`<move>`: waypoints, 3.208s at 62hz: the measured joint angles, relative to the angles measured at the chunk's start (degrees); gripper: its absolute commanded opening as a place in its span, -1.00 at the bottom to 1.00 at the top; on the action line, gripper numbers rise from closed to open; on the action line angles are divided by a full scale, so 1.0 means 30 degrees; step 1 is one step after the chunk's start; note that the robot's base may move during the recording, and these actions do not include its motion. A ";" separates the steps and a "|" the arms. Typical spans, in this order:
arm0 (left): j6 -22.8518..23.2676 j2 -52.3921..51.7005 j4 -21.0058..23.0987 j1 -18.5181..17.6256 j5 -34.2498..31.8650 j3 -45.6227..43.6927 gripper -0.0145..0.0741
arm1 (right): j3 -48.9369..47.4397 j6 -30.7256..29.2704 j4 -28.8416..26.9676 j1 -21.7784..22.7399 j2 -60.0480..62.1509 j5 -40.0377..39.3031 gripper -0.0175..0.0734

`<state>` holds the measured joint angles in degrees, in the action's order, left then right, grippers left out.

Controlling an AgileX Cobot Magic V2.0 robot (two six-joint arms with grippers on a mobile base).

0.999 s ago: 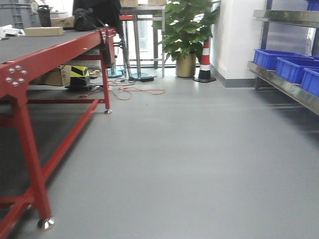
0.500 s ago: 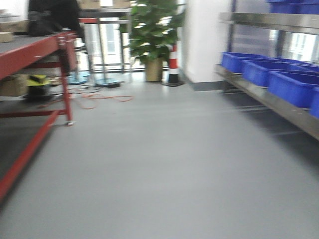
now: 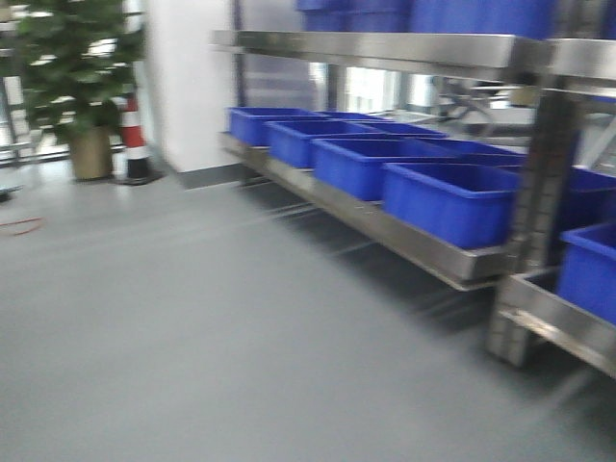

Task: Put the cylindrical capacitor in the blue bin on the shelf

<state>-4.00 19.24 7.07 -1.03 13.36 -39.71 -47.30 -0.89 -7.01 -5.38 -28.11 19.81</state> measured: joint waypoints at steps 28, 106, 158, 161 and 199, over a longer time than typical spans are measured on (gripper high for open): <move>0.0000 0.0000 0.0000 0.0000 0.0000 0.0000 -0.92 | 0.0000 0.0000 0.0000 0.0000 0.0000 0.0000 -0.97; 0.0000 0.0000 0.0000 0.0000 0.0000 0.0000 -0.92 | 0.0000 0.0000 0.0000 0.0000 0.0000 0.0000 -0.97; 0.0000 0.0000 0.0000 0.0000 0.0000 0.0000 -0.92 | 0.0000 0.0000 0.0000 0.0000 0.0000 0.0000 -0.97; 0.0000 0.0000 0.0000 0.0000 0.0000 0.0000 -0.92 | 0.0000 0.0000 0.0000 0.0000 0.0000 0.0000 -0.97; 0.0000 0.0000 0.0000 0.0000 0.0000 0.0000 -0.92 | 0.0000 0.0000 0.0000 0.0000 0.0000 0.0000 -0.97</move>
<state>-4.00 19.24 7.07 -1.03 13.36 -39.71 -47.30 -0.89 -7.01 -5.38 -28.11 19.81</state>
